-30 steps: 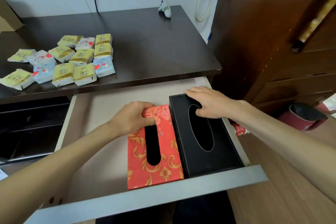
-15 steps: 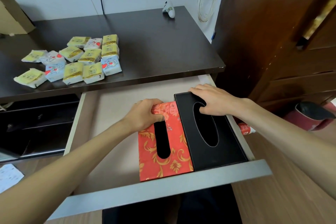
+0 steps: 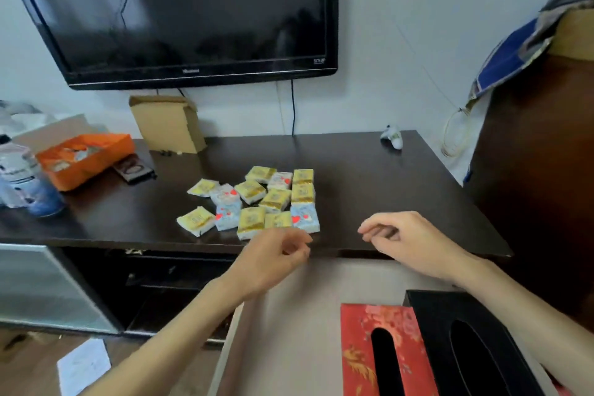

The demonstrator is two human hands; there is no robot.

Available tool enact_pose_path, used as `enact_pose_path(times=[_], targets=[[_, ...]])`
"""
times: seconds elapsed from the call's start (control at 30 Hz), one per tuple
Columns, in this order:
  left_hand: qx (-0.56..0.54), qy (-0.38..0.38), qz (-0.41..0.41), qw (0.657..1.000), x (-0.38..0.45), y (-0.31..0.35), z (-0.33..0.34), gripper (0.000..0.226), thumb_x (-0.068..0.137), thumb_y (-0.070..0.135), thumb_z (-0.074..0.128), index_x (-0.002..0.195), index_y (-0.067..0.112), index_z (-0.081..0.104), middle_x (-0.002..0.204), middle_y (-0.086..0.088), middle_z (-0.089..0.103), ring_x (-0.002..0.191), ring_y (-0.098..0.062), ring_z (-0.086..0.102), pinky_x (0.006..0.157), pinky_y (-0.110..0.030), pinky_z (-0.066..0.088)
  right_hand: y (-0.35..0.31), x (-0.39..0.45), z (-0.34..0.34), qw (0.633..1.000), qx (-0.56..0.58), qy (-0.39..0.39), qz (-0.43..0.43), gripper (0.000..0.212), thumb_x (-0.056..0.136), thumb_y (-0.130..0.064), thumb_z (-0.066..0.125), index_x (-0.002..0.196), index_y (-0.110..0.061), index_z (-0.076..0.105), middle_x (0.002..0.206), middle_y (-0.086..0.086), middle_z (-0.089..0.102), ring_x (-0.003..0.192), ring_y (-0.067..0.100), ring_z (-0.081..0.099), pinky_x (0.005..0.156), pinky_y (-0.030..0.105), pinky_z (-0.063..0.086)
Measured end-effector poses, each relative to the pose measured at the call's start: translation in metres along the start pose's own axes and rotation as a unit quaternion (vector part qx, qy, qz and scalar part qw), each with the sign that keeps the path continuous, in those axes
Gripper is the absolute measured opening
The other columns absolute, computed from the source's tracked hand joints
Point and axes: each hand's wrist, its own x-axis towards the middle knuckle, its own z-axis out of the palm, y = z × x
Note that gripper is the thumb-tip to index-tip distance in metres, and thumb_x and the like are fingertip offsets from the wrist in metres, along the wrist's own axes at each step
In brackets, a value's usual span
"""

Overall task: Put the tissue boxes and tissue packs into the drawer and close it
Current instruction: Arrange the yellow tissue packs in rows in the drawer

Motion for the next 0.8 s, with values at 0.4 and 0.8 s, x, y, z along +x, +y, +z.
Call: enact_pose_path(times=[0.4, 0.8], targets=[[0.056, 0.136, -0.072, 0.986, 0.118, -0.069, -0.066, 0.019, 0.095, 0.025, 0.062, 0.111, 0.024, 0.073, 0.108, 0.007, 0.073, 0.087, -0.002, 0.064, 0.073, -0.025, 0.054, -0.014, 0.201, 0.046, 0.994, 0.053, 0.051, 0.076, 0.027, 0.096, -0.020, 0.066, 0.123, -0.019, 0.071, 0.117, -0.001, 0.074, 0.114, 0.017, 0.067, 0.097, 0.037, 0.053], [0.137, 0.075, -0.045, 0.987, 0.203, -0.101, -0.025, 0.026, 0.089, 0.036, 0.058, 0.113, 0.035, 0.069, 0.112, 0.014, 0.069, 0.097, -0.007, 0.064, 0.081, -0.035, 0.059, 0.041, 0.304, 0.051, 0.989, -0.078, 0.005, 0.125, 0.056, 0.096, -0.041, 0.072, 0.143, -0.015, 0.057, 0.142, 0.008, 0.061, 0.130, 0.028, 0.055, 0.106, 0.045, 0.048]])
